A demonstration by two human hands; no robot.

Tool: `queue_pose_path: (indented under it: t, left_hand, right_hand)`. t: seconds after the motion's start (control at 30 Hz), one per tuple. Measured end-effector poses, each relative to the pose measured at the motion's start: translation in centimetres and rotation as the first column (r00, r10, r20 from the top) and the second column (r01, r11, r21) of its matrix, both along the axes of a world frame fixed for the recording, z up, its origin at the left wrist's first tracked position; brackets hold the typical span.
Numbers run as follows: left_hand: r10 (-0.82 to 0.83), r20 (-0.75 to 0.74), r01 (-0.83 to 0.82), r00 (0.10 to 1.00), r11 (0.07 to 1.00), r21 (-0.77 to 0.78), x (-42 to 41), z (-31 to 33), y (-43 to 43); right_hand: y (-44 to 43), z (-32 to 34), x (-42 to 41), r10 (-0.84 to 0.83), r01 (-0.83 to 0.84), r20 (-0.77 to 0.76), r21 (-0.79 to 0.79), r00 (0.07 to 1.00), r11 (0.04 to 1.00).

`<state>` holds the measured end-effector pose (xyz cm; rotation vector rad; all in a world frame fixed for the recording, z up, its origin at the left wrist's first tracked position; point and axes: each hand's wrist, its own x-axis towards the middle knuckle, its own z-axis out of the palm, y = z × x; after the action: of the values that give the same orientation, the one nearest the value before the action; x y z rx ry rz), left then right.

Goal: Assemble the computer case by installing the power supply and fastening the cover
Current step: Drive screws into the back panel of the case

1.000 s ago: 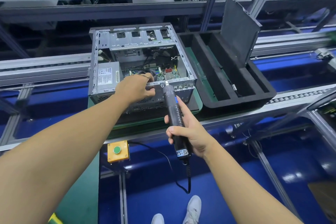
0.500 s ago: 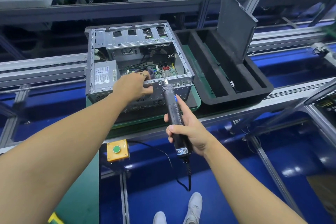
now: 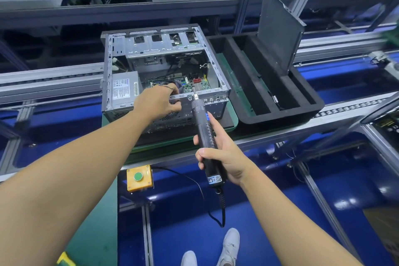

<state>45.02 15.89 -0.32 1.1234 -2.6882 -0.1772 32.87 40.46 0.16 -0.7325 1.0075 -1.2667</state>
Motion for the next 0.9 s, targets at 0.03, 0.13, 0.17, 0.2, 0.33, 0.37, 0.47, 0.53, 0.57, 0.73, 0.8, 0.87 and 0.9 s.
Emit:
queue_pose_path:
  t: [0.03, 0.13, 0.17, 0.2, 0.33, 0.37, 0.47, 0.53, 0.57, 0.73, 0.8, 0.87, 0.9]
  left_hand:
    - [0.000, -0.004, 0.001, 1.000, 1.000, 0.002, 0.0, 0.0, 0.0]
    - [-0.008, -0.009, 0.008, 1.000, 1.000, 0.028, 0.0, 0.2, 0.0]
    - [-0.014, -0.011, 0.015, 1.000, 0.999, 0.044, 0.1, 0.3, 0.0]
    - [-0.023, -0.014, 0.024, 1.000, 0.998, 0.063, 0.1, 0.4, -0.1]
    - [-0.029, -0.029, 0.031, 0.999, 0.997, 0.066, 0.2, 0.4, -0.1]
    - [-0.018, -0.031, 0.020, 0.999, 0.998, 0.055, 0.1, 0.4, 0.0]
    - [-0.008, -0.022, 0.009, 1.000, 0.999, 0.044, 0.0, 0.3, 0.1]
    - [-0.009, -0.015, 0.010, 1.000, 0.999, 0.042, 0.0, 0.3, 0.1]
    - [-0.009, -0.014, 0.010, 1.000, 0.999, 0.042, 0.0, 0.4, 0.1]
    - [0.007, -0.020, -0.006, 1.000, 0.997, 0.081, 0.0, 0.7, 0.2]
    - [0.010, -0.023, -0.007, 1.000, 0.994, 0.105, 0.0, 0.8, 0.2]
    - [0.004, -0.014, -0.002, 1.000, 0.993, 0.116, 0.0, 1.0, 0.1]
    - [0.001, -0.006, 0.000, 1.000, 0.993, 0.119, -0.1, 1.1, 0.1]
  right_hand:
    - [0.0, 0.1, 0.0, 0.000, 0.000, -0.005, 0.002, 1.000, 1.000]
    - [-0.1, 0.2, 0.0, 0.002, -0.002, -0.017, 0.003, 1.000, 1.000]
    - [-0.1, 0.2, 0.1, 0.003, -0.003, -0.016, 0.002, 1.000, 1.000]
    - [-0.1, 0.3, 0.1, 0.005, -0.005, -0.015, 0.001, 1.000, 1.000]
    - [-0.1, 0.3, 0.3, 0.010, -0.010, -0.015, 0.012, 1.000, 1.000]
    - [-0.1, 0.3, 0.3, 0.010, -0.010, -0.015, 0.013, 1.000, 1.000]
    - [-0.1, 0.2, 0.3, 0.010, -0.010, -0.019, 0.015, 1.000, 1.000]
    - [-0.1, 0.3, 0.2, 0.010, -0.010, -0.019, 0.016, 1.000, 1.000]
    - [-0.1, 0.3, 0.2, 0.010, -0.009, -0.016, 0.017, 1.000, 1.000]
    - [0.0, 0.0, 0.2, 0.010, -0.010, -0.001, 0.020, 1.000, 1.000]
    - [0.2, -0.3, 0.4, 0.016, -0.016, -0.007, 0.028, 1.000, 0.999]
    - [0.4, -0.7, 0.7, 0.018, -0.018, -0.013, 0.047, 1.000, 0.999]
    - [0.6, -0.9, 0.8, 0.021, -0.020, -0.017, 0.054, 1.000, 0.998]
